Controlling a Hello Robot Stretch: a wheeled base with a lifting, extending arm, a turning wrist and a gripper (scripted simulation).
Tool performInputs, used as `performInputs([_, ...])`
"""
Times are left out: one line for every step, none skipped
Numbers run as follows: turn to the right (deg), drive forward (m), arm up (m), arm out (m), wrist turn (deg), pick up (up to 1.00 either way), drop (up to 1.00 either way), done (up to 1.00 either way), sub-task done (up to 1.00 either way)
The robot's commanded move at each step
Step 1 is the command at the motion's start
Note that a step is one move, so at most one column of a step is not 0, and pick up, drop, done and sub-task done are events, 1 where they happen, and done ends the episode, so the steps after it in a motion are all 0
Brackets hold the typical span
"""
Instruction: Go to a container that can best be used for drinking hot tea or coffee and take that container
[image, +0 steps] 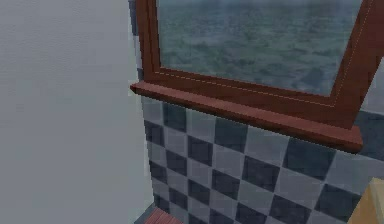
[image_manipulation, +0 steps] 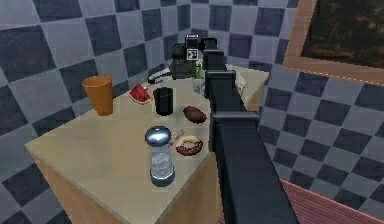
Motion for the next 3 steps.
performInputs([0.0, 0.00, -0.16, 0.00, 0.0, 0.00, 0.00, 0.00, 0.00])
performInputs([0.0, 0.00, 0.00, 0.00, 0.0, 1.00, 0.00, 0.00, 0.00])
performInputs([0.0, 0.00, 0.10, 0.00, 0.0, 0.00, 0.00, 0.00, 0.00])
